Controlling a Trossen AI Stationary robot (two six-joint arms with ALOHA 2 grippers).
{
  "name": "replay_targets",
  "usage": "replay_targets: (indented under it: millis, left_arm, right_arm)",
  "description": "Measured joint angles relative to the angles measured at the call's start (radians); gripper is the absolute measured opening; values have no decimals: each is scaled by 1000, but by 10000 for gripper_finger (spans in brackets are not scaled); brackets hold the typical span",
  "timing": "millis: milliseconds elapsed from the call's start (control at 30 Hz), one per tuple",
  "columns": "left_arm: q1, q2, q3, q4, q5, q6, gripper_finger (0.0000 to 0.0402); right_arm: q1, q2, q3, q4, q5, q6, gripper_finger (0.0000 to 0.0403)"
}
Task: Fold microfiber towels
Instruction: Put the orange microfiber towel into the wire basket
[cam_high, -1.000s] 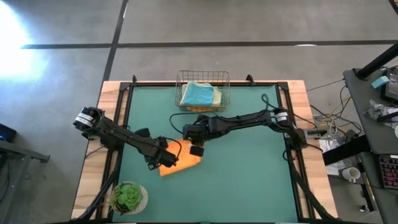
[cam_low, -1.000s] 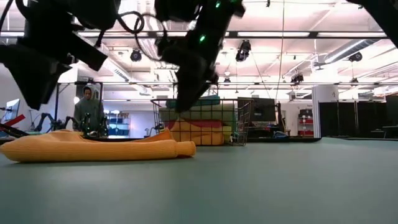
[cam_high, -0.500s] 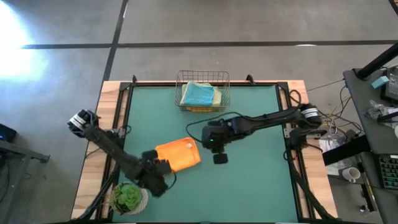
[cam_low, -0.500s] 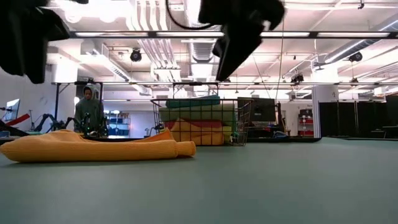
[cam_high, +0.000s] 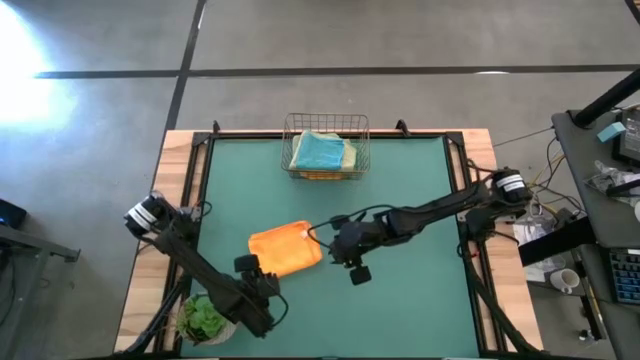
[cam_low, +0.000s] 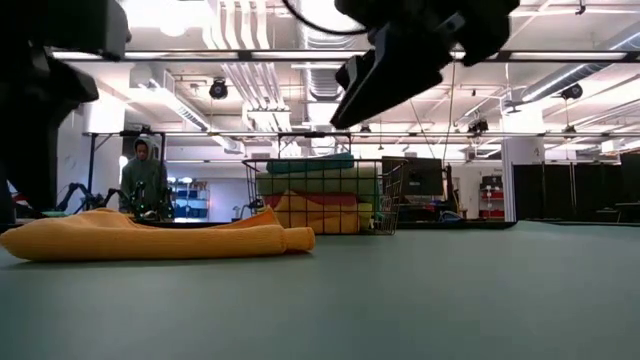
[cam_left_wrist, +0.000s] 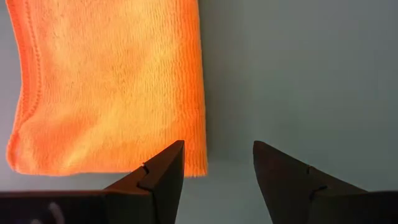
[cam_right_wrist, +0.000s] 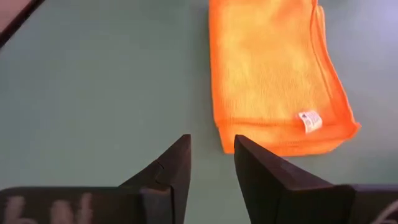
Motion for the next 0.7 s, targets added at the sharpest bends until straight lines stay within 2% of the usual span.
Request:
replay_targets:
  millis: [167, 367, 567, 700]
  left_arm:
    - [5, 17, -1, 13, -31, 0, 175]
    - [30, 20, -36, 5, -47, -7, 175]
    - [57, 20, -59, 1, -46, -52, 175]
    - [81, 20, -67, 0, -44, -52, 169]
  right_arm:
    - [-4, 73, 42, 17, -63, 1, 136]
    - [-4, 181, 128, 16, -64, -57, 158]
    - [-9, 270, 181, 13, -61, -104, 162]
    - [-16, 323, 212, 13, 40, -111, 162]
